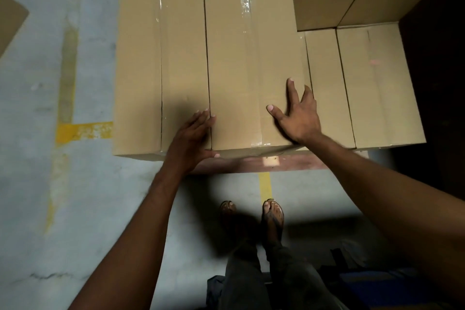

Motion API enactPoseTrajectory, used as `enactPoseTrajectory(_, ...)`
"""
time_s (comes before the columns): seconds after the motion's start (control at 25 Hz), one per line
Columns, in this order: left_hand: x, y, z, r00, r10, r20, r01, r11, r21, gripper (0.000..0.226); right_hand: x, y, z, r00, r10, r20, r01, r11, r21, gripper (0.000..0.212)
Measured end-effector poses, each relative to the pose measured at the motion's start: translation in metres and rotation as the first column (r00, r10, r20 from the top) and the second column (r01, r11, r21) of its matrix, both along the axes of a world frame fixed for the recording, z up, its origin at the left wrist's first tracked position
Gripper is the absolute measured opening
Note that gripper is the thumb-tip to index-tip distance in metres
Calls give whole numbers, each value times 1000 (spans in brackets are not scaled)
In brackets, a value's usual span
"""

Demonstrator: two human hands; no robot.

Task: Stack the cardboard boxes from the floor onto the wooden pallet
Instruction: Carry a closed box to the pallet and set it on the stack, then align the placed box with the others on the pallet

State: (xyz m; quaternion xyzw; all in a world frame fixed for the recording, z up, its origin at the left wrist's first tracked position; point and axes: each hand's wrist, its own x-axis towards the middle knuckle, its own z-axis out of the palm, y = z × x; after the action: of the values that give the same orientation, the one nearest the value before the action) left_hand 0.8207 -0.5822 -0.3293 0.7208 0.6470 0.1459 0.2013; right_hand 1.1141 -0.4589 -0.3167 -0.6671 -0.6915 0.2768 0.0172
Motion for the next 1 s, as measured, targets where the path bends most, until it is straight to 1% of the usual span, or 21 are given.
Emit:
enactPoseTrajectory(0.08, -1, 1, 4, 996, 32, 80, -21, 991, -134, 109, -5, -2, 7, 998, 26, 59, -24, 999, -33, 90)
enactPoseTrajectory(0.16, 0, 4, 14, 984, 81, 160, -33, 959, -281, 112, -10, -9, 16, 995, 57, 87, -48, 994, -96, 91)
enactPoseTrajectory(0.24, 5, 10, 33, 972, 123, 200, -37, 923, -384, 108, -8, -12, 31, 991, 99, 87, -86, 985, -152, 90)
enactPoseTrajectory(0.28, 8, 13, 44, 963, 160, 217, -59, 911, -409, 103, -6, -12, 40, 986, 140, 88, -126, 981, -148, 86)
enactPoseTrajectory(0.32, 11, 14, 57, 954, 202, 222, -98, 909, -404, 96, -5, -12, 50, 977, 193, 85, -183, 977, -112, 80)
enactPoseTrajectory(0.36, 14, 13, 70, 947, 237, 217, -146, 920, -365, 88, -4, -13, 61, 968, 243, 66, -239, 969, -69, 74)
enactPoseTrajectory(0.4, 16, 8, 85, 939, 270, 214, -201, 934, -296, 80, -6, -17, 74, 963, 270, 13, -270, 963, -31, 69)
enactPoseTrajectory(0.44, 18, 1, 98, 925, 303, 229, -253, 941, -223, 74, -8, -23, 87, 963, 262, -67, -263, 965, -1, 64)
enactPoseTrajectory(0.52, 23, -17, 124, 876, 380, 298, -360, 925, -122, 63, -12, -41, 112, 950, 204, -237, -199, 979, 46, 55)
enactPoseTrajectory(0.6, 30, -41, 153, 794, 472, 382, -478, 874, -87, 55, -16, -67, 137, 916, 168, -364, -155, 986, 63, 48)
enactPoseTrajectory(0.68, 37, -68, 181, 694, 546, 469, -576, 812, -93, 48, -22, -94, 164, 864, 105, -492, -112, 994, 16, 41)
enactPoseTrajectory(0.76, 40, -101, 208, 591, 592, 548, -654, 749, -105, 43, -30, -125, 190, 807, 54, -588, -73, 997, -9, 37)
enactPoseTrajectory(0.84, 36, -139, 228, 498, 595, 631, -713, 695, -92, 40, -46, -159, 215, 755, 40, -655, -58, 998, -5, 36)
enactPoseTrajectory(0.88, 32, -157, 236, 466, 583, 666, -734, 674, -77, 38, -57, -175, 227, 722, 33, -691, -53, 999, -7, 35)
enactPoseTrajectory(1.0, 7, -214, 249, 412, 549, 727, -785, 619, -23, 34, -104, -226, 251, 631, 25, -775, -63, 998, -19, 32)
